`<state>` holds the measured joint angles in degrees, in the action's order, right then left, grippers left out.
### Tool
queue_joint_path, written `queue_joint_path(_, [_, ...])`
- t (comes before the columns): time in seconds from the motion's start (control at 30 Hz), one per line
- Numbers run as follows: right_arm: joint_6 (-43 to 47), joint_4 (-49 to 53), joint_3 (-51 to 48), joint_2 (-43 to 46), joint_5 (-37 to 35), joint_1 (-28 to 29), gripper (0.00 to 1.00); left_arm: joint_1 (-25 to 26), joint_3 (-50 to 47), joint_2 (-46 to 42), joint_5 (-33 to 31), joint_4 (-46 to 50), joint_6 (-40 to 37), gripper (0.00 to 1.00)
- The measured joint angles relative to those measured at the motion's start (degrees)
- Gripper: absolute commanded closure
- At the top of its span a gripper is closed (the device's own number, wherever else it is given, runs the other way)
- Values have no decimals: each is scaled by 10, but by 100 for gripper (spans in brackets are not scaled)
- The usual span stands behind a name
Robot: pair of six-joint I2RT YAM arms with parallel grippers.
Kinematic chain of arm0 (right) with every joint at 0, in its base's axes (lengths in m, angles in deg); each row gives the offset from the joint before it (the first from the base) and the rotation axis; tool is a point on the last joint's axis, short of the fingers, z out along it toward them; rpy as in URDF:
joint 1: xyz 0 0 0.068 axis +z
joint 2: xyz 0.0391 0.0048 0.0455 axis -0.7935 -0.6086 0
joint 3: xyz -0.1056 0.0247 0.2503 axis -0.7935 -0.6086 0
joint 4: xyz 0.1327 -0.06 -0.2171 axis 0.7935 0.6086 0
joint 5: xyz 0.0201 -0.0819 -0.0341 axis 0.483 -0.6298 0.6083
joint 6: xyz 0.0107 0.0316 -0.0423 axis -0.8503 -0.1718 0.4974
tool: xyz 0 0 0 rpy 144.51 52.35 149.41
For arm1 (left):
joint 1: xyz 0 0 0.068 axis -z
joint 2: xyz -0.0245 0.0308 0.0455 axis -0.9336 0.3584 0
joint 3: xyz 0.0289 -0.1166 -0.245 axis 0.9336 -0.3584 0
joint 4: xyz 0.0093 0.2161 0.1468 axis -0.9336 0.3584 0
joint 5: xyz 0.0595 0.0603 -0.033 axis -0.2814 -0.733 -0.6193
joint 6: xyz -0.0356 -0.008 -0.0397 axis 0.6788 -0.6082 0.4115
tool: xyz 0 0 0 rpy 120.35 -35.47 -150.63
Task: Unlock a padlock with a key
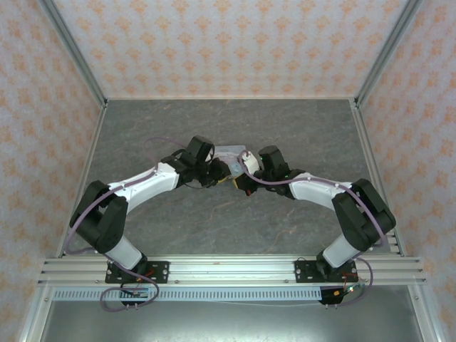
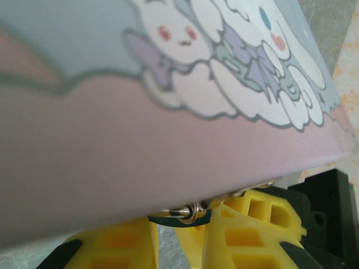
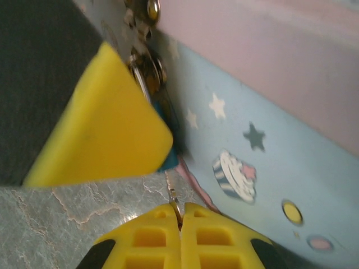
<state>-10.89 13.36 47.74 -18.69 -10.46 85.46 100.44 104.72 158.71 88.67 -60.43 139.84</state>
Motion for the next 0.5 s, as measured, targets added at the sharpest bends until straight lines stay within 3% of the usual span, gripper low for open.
queue_joint_path(0.5, [9,14,25,-12,37,-11,100,0,6,0,8,-1,-5,79])
